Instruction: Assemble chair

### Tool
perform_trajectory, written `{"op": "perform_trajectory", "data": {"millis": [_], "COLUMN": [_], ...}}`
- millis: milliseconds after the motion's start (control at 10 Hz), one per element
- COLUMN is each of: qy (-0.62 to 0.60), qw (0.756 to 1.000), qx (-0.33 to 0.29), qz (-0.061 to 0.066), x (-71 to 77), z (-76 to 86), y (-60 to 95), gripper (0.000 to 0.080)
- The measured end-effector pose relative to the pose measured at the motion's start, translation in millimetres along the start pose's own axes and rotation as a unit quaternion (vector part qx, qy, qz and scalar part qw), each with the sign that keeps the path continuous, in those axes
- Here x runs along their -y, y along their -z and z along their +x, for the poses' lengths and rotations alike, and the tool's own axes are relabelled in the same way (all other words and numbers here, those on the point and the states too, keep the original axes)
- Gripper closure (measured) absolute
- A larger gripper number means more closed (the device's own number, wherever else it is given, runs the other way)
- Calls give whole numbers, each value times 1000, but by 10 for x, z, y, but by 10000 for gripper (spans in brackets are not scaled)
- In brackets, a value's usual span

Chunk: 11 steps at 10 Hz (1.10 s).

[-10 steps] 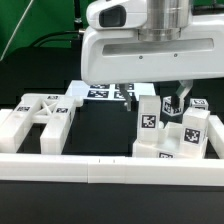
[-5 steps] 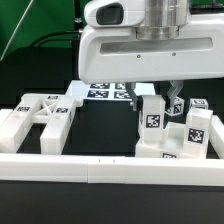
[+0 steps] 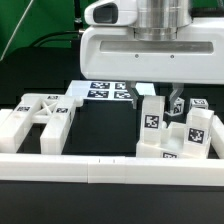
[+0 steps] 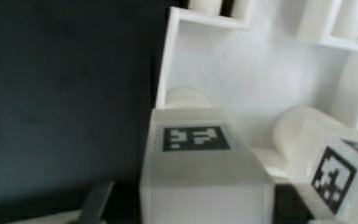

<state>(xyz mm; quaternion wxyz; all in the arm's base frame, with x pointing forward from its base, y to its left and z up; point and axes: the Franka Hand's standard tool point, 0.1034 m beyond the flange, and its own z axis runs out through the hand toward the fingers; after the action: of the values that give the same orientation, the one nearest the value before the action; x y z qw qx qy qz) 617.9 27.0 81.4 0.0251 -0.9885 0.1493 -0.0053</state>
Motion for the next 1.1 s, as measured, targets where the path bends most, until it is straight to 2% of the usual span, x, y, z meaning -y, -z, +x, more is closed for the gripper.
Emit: {"op": "perform_trajectory", "data": {"millis": [200,600,800,1100], "qy": [-80,-189,-247,-344], "qw": [997,982,969,939], "qx": [-4,-6,-9,-21], "qz": [6,8,10,19], "x": [-9,10,14,42], "z": [20,26,32,55], "y": [-2,-4,-10,-14], "gripper": [511,511,511,511]}}
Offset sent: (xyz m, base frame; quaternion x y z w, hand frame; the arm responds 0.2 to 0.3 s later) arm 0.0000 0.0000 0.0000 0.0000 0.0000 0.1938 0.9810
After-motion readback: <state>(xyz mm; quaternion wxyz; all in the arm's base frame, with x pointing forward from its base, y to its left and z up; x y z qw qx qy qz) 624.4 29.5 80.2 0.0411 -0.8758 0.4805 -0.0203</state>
